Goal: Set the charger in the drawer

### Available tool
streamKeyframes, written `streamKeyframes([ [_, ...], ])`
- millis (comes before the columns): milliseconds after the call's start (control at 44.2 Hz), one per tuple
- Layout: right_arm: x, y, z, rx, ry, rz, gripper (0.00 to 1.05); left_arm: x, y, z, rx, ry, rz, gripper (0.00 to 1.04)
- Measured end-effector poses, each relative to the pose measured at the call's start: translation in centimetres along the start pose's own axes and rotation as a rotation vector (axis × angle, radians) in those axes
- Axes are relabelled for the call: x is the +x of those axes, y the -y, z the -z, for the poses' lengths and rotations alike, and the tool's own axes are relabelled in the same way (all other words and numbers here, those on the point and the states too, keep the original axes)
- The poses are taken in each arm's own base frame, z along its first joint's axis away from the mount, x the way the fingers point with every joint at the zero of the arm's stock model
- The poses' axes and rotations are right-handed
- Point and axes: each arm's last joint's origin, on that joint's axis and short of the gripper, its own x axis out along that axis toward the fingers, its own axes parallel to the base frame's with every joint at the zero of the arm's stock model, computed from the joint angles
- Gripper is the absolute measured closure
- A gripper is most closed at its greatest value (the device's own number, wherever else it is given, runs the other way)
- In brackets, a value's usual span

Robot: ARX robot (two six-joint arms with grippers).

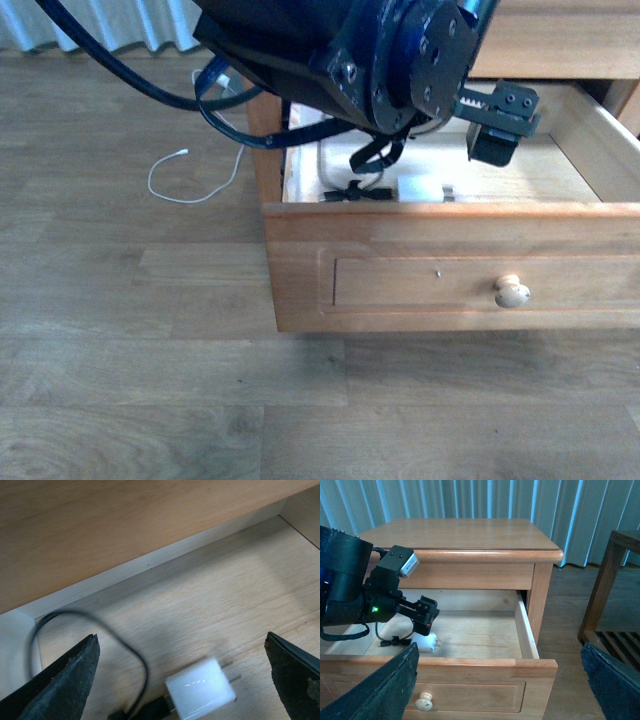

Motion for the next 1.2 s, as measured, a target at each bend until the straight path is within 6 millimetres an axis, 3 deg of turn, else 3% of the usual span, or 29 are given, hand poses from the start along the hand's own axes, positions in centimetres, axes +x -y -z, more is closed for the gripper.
streamKeyframes([
  [181,0.0,0.0,0.0,0.0,0.0,0.0,0.08,-2.0,-1.5,-0.5,-0.01,0.042,-0.057,0.06],
  [316,0.0,0.0,0.0,0.0,0.0,0.0,0.08,-5.1,-3.6,-2.4,-0.022,0.115,-0.104,0.06],
  [452,0.0,0.0,0.0,0.0,0.0,0.0,0.08,-9.7,-6.9,-4.3,-0.05,0.202,-0.182,0.06],
  [610,0.0,0.0,0.0,0.0,0.0,0.0,0.08,-14.5,-10.0,-4.3,-0.065,0.249,-0.265,0.06],
  [791,0.0,0.0,0.0,0.0,0.0,0.0,0.08,-23.3,-13.3,-3.1,-0.099,0.319,-0.39,0.06],
  [859,0.0,0.0,0.0,0.0,0.0,0.0,0.08,-26.5,-13.8,-2.6,-0.115,0.346,-0.433,0.06],
  [1017,0.0,0.0,0.0,0.0,0.0,0.0,0.08,-31.3,-13.9,-1.3,-0.147,0.396,-0.492,0.06],
  [1107,0.0,0.0,0.0,0.0,0.0,0.0,0.08,-33.5,-13.6,-0.6,-0.162,0.408,-0.532,0.06],
  [1198,0.0,0.0,0.0,0.0,0.0,-0.001,0.08,-34.4,-13.5,-0.7,-0.173,0.438,-0.531,0.06],
])
